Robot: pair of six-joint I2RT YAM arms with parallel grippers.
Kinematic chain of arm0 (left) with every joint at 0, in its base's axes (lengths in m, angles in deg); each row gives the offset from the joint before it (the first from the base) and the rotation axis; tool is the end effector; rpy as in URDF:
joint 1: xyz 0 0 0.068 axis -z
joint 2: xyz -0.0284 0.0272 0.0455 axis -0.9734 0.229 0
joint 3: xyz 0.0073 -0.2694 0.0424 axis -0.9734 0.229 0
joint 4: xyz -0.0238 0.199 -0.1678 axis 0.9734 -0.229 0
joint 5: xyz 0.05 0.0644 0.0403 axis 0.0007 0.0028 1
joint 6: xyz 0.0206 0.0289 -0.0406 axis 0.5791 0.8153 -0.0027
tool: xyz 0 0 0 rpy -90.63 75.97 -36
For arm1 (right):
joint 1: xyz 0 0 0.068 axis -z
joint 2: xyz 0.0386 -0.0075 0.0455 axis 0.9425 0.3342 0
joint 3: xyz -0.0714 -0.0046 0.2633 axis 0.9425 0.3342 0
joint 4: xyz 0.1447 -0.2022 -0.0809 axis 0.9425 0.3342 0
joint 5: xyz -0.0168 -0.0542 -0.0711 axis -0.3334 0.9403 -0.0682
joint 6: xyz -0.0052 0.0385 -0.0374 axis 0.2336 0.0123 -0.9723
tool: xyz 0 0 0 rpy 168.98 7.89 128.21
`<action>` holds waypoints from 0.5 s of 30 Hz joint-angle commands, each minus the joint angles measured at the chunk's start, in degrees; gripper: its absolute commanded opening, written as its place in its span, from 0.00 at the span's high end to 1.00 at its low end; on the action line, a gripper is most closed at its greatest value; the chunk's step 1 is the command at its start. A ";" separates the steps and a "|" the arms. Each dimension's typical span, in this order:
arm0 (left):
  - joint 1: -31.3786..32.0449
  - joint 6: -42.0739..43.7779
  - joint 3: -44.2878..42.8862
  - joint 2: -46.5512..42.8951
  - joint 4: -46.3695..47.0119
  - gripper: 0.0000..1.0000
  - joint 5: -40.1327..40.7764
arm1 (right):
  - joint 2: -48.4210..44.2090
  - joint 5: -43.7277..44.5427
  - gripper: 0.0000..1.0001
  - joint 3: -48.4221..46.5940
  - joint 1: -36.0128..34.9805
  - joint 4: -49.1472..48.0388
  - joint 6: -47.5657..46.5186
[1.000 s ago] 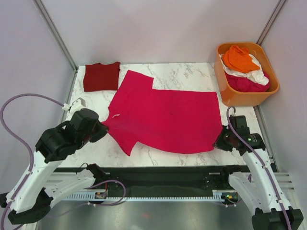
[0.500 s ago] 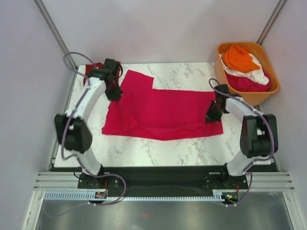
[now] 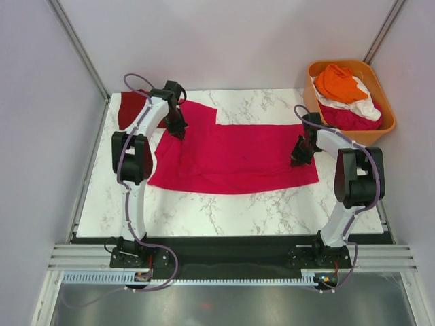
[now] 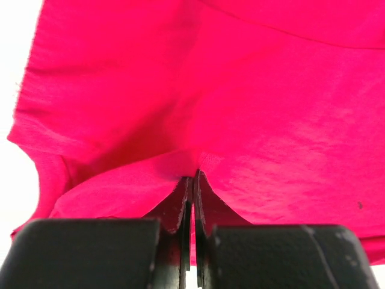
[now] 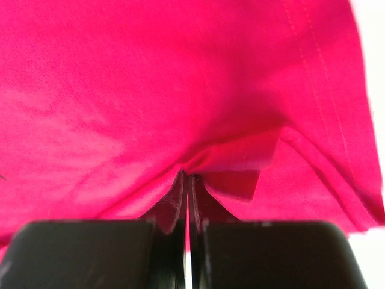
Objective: Fold and stack the t-shirts
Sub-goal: Fold the tshirt
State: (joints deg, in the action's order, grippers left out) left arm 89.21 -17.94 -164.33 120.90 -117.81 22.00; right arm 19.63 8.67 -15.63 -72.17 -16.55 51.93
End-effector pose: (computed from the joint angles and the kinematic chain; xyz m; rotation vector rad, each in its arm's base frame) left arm 0.4603 -0.1018 0.2172 -0.4877 2.8474 -0.1515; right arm 0.3536 0.0130 0.1656 0.7605 2.7788 0.2270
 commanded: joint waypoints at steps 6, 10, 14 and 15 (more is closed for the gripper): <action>-1.46 1.31 -2.65 -2.09 -1.48 0.97 5.24 | 1.31 7.99 1.00 -6.92 1.34 1.50 -1.38; -3.04 0.97 -2.40 -1.56 -1.57 0.98 6.38 | 1.32 11.32 1.00 -8.77 1.26 1.77 -0.94; -4.45 -0.35 -1.78 -1.47 -1.57 0.98 8.31 | 2.11 14.31 1.00 -9.91 1.43 2.21 0.64; -4.71 -0.36 -2.13 -1.56 -1.57 0.98 8.40 | 2.19 14.23 1.00 -9.83 3.26 2.03 0.82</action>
State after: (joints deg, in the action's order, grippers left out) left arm 85.62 -17.98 -164.66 120.90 -119.10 27.58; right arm 22.01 14.13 -21.23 -72.24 -8.94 51.43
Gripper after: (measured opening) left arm 0.032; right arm 0.010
